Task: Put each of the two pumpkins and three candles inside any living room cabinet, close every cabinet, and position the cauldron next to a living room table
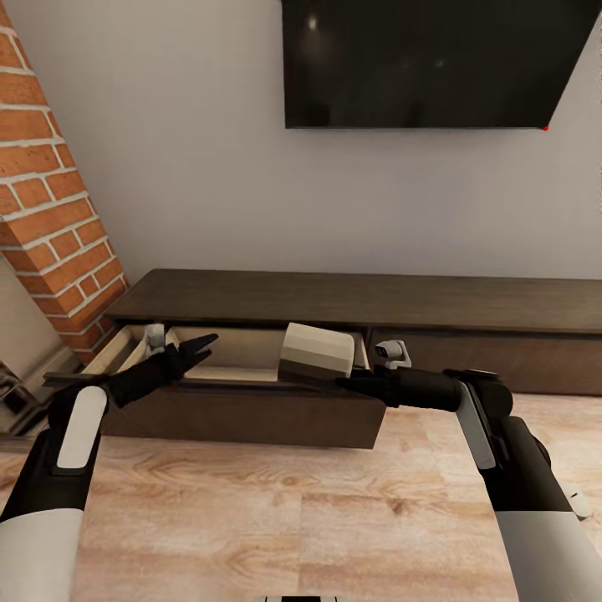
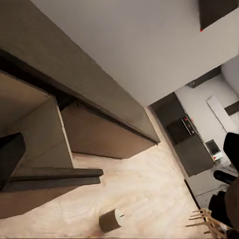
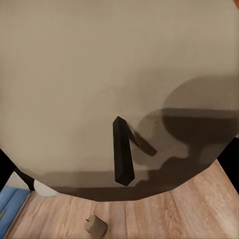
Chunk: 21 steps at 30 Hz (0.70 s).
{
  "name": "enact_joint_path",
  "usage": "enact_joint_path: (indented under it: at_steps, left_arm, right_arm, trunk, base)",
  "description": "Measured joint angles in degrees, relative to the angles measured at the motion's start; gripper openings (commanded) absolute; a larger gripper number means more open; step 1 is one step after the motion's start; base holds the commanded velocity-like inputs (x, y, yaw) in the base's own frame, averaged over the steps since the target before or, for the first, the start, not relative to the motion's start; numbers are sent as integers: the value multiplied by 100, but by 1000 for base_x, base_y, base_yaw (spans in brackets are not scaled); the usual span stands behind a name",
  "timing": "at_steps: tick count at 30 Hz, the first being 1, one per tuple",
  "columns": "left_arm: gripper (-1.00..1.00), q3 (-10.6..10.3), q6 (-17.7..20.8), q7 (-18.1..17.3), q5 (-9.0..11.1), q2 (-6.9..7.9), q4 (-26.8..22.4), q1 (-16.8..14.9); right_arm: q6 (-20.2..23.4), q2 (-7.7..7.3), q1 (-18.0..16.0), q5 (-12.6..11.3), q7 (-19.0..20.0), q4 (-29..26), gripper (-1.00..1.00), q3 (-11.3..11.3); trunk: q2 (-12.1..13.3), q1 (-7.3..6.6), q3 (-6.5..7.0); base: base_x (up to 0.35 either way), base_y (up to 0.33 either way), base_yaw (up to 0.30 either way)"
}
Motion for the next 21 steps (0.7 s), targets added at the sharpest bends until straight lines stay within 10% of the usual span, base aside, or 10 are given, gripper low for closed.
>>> enact_joint_path:
  at_steps: [21]
  left_arm:
    - [100,-32,250,2498,47,102,86,-1455]
  right_arm:
    - [65,1,-24,-4,-1019,1,-100,15]
  trunk:
    - [0,0,136]
  base:
    - [0,0,7]
